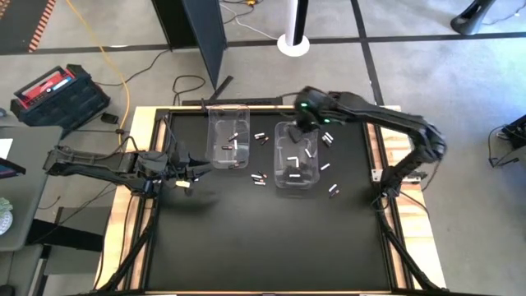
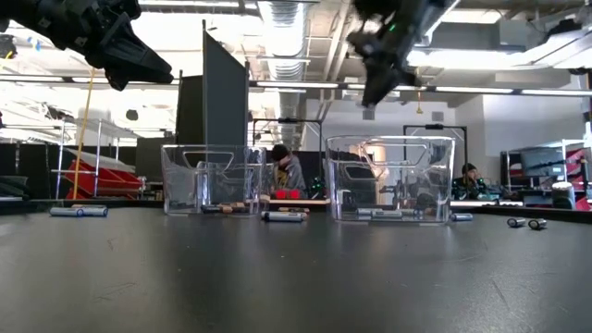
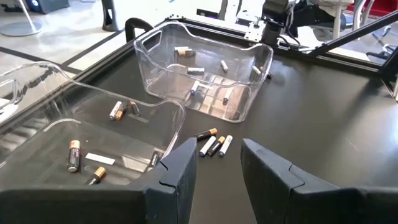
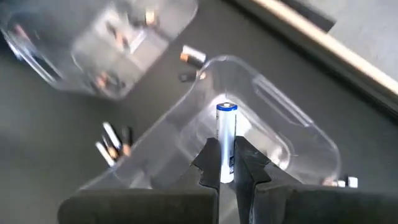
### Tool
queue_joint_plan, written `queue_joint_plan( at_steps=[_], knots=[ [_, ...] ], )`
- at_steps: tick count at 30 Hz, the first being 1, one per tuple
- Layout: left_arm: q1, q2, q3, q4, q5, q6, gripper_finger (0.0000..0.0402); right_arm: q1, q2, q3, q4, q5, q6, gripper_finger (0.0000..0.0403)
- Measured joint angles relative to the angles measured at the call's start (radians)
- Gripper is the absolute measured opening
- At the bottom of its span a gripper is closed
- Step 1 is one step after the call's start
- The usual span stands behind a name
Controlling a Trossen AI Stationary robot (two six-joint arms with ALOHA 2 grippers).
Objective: Sort batteries
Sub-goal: Put the white battery into the right transparent bin
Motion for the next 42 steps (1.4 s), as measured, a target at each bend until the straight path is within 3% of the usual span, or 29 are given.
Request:
queue_joint_plan(
  at_steps=[7,14,32,42],
  knots=[
    [0.000,0.000,0.000,0.000,0.000,0.000,0.0119,-0.016,0.220,0.039,-0.120,-0.014,-0.162,0.0032],
    [0.000,0.000,0.000,-0.004,0.000,0.000,0.0119,-0.005,0.347,-0.005,-0.065,-0.091,-0.219,0.0032],
    [0.000,0.000,0.000,-0.007,0.000,-0.017,0.0119,0.045,0.365,-0.132,0.121,-0.133,-0.176,0.0033],
    [0.000,0.000,0.000,-0.007,0.000,-0.032,0.0119,0.046,0.365,-0.133,0.137,-0.134,-0.173,0.0057]
  ],
)
